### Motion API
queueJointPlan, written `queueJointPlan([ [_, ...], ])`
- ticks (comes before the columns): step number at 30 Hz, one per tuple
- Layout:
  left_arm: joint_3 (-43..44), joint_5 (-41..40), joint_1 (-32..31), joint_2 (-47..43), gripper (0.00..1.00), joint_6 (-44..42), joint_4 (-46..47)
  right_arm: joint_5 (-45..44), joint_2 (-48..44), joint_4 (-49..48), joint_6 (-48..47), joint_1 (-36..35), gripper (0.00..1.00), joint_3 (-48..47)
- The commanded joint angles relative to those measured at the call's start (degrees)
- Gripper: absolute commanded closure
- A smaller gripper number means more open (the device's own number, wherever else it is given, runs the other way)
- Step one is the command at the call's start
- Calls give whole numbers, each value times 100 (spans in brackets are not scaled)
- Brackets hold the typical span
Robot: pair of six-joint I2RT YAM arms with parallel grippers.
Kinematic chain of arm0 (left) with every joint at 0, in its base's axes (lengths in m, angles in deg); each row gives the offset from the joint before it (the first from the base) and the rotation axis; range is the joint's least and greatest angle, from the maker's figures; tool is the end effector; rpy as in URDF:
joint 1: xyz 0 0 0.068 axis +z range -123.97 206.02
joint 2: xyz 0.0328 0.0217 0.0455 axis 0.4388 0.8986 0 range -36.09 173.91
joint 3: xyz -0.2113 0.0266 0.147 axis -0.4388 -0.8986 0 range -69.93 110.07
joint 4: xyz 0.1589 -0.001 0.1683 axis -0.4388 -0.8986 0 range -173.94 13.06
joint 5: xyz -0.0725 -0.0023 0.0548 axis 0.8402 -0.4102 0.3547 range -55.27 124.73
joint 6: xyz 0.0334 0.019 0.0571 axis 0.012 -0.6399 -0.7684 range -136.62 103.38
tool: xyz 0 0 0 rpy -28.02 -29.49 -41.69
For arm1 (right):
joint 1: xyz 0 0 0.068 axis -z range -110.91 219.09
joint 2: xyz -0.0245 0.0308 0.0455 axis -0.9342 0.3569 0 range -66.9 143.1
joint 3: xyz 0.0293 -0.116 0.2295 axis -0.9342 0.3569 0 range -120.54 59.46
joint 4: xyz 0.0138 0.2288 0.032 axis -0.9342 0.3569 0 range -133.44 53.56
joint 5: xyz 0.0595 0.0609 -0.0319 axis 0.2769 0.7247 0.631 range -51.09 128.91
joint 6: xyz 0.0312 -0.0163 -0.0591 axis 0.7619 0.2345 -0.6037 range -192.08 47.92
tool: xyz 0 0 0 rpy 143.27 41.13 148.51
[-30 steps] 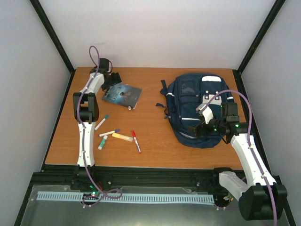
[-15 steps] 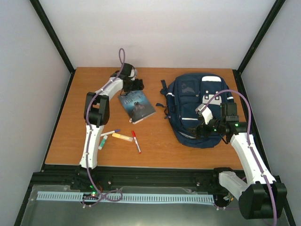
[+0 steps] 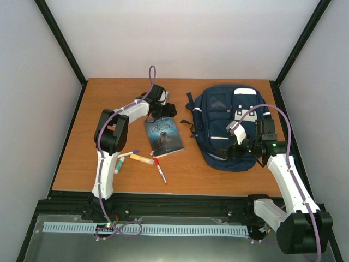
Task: Pack the student bag
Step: Pick up the book from the center of the board.
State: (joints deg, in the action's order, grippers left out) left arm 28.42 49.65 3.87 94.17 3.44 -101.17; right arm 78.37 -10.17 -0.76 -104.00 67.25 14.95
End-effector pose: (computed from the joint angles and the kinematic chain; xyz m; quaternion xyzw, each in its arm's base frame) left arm 0.4250 -0.1885 0.1363 0.0552 0.9477 -0.2199 0.2246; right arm 0.1698 0.0408 0.2401 -0.3581 0.8292 0.2372 0.3576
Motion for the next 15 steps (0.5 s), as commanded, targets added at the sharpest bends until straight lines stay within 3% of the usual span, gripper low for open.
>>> queueJointPlan([
  [1, -242, 246, -312, -246, 17, 246, -212, 81, -32, -11, -51, 35, 1, -40],
  [9, -20, -1073, -386, -1208, 6, 517, -836, 36, 14, -44, 11, 35, 0, -45],
  [15, -896, -1362, -386, -2578, 0, 690, -672, -180, -166, -124, 224, 35, 0, -96],
])
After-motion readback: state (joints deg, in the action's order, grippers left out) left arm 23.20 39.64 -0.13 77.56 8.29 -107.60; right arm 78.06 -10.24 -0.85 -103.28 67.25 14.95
